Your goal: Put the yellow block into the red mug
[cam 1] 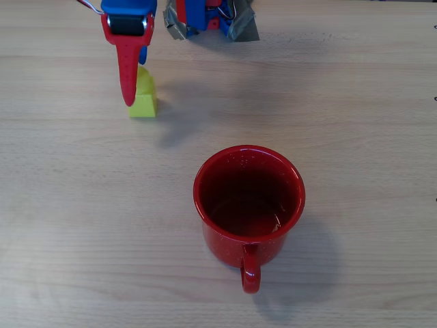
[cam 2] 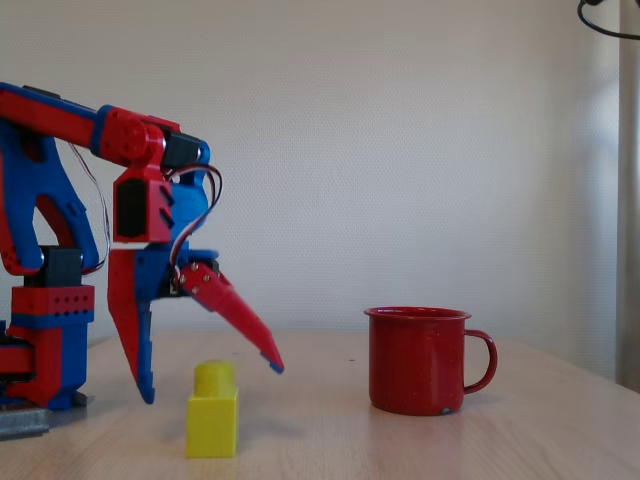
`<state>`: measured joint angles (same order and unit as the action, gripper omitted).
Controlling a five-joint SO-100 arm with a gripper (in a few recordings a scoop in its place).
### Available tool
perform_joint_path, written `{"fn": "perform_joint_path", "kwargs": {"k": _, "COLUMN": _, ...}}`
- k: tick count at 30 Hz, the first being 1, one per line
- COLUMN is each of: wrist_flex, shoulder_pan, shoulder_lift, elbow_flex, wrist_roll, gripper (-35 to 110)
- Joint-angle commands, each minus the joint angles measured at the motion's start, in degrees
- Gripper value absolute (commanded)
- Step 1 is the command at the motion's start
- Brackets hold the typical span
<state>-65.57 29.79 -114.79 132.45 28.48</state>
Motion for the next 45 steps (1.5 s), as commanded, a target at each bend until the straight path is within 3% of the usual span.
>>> {"fn": "perform_joint_path", "kwargs": {"k": 1, "wrist_flex": 2.1, "shoulder_pan": 0.1, "shoulder_lift": -0.1, "elbow_flex": -0.8, "wrist_roll": -0.2, "gripper": 50}}
{"fn": "perform_joint_path", "kwargs": {"k": 26, "wrist_flex": 8.9, "shoulder_pan": -1.2, "shoulder_lift": 4.1, "elbow_flex": 0.4, "wrist_roll": -0.3, "gripper": 47}}
{"fn": "perform_joint_path", "kwargs": {"k": 31, "wrist_flex": 9.2, "shoulder_pan": -1.2, "shoulder_lift": 4.4, "elbow_flex": 0.4, "wrist_roll": -0.3, "gripper": 38}}
{"fn": "perform_joint_path", "kwargs": {"k": 38, "wrist_flex": 10.6, "shoulder_pan": -1.6, "shoulder_lift": 4.6, "elbow_flex": 0.6, "wrist_roll": -1.0, "gripper": 6}}
{"fn": "perform_joint_path", "kwargs": {"k": 45, "wrist_flex": 12.3, "shoulder_pan": -1.4, "shoulder_lift": 3.9, "elbow_flex": 1.4, "wrist_roll": -1.1, "gripper": 0}}
